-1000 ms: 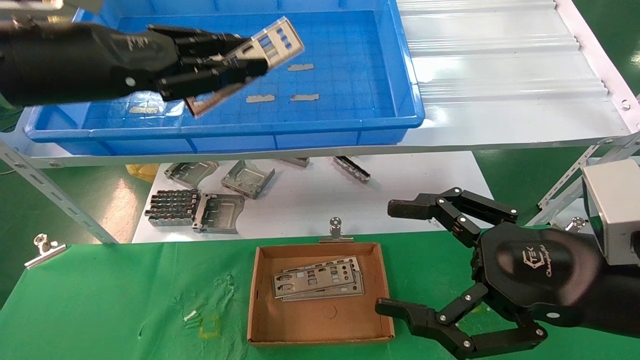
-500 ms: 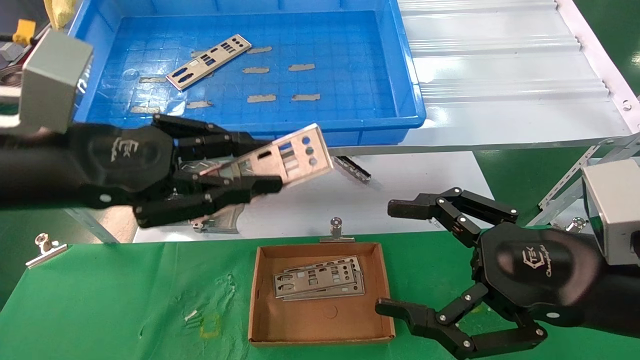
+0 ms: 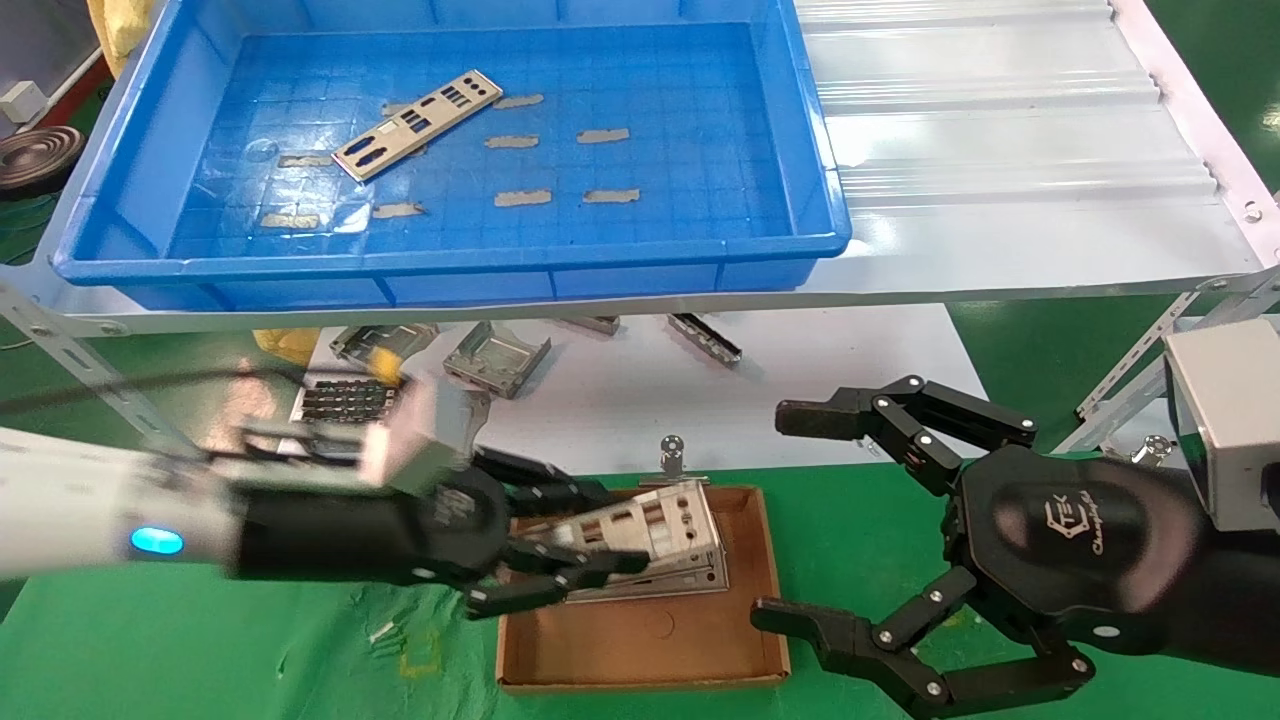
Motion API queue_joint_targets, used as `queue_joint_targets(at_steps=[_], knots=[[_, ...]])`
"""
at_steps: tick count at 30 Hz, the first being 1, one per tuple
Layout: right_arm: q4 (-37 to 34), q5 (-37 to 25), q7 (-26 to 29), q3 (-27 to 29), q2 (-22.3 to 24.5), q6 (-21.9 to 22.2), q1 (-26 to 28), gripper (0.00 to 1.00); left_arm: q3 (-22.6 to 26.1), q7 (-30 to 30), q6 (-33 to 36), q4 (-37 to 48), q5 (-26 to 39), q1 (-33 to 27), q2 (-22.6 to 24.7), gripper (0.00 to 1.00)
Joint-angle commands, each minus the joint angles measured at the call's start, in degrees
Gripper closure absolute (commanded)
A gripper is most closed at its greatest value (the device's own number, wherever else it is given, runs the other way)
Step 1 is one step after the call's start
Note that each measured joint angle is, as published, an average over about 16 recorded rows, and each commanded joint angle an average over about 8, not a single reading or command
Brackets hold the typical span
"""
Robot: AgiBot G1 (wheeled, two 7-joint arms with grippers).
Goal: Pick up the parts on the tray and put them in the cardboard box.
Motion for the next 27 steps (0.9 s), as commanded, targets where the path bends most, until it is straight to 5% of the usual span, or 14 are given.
queue_joint_targets(at_steps=[1,10,12,19,27], knots=[[0.00,0.00,0.00,0.00,0.00,0.00,0.00,0.00,1.09,3.85,-2.56,2.06,2.89,0.90,2.24,1.00],[0.00,0.00,0.00,0.00,0.00,0.00,0.00,0.00,3.46,13.65,-6.12,15.18,7.83,-0.47,10.83,0.98],[0.00,0.00,0.00,0.00,0.00,0.00,0.00,0.00,3.72,15.21,-6.16,17.77,8.35,-1.20,12.00,0.84],[0.00,0.00,0.00,0.00,0.00,0.00,0.00,0.00,3.98,19.03,-6.31,25.03,9.03,-3.02,14.56,0.03],[0.00,0.00,0.00,0.00,0.00,0.00,0.00,0.00,3.79,20.72,-5.83,30.93,8.77,-4.50,16.49,0.00]])
